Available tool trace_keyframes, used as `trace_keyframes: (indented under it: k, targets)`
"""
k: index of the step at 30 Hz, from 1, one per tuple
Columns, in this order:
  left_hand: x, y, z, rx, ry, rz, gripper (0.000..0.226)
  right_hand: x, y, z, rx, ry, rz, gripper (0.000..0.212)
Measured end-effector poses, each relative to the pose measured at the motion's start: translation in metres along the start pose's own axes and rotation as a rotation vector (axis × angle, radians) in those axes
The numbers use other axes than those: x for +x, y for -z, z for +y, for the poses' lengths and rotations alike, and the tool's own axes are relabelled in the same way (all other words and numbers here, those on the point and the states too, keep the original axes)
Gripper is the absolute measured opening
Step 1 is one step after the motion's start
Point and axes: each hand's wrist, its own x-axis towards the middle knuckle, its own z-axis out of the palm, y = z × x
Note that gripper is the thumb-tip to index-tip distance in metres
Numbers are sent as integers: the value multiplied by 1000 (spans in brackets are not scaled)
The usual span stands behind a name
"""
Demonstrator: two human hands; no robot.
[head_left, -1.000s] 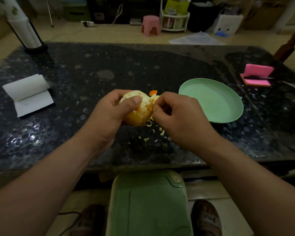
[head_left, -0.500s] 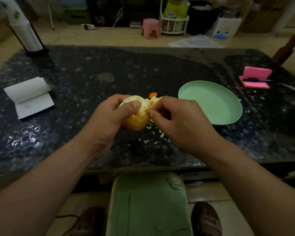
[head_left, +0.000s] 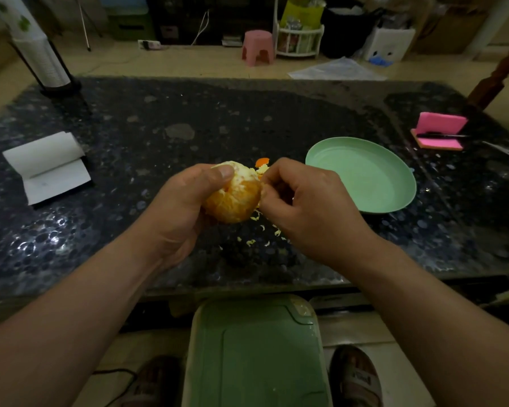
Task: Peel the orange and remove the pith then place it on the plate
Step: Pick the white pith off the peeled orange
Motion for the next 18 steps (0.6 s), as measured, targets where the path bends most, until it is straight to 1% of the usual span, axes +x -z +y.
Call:
trace_keyframes:
  k: [2,7,10,13,18]
  targets:
    - [1,1,0,-7,-1,-1,44,-1,2,1,27,-11,-2,6]
    - [1,4,0,34,-15,-19,53,-2,5,-2,29,-6,-38,6]
    - [1,3,-1,75,-43,-10,51,-1,4,-1,-17,-2,-41,7]
    - [1,3,-3,133,-82,8,46,-2,1,-1,-100,22,-20,8]
    - [1,-1,-6,170,-118,35,51,-2,-7,-7,-217,44,75,14]
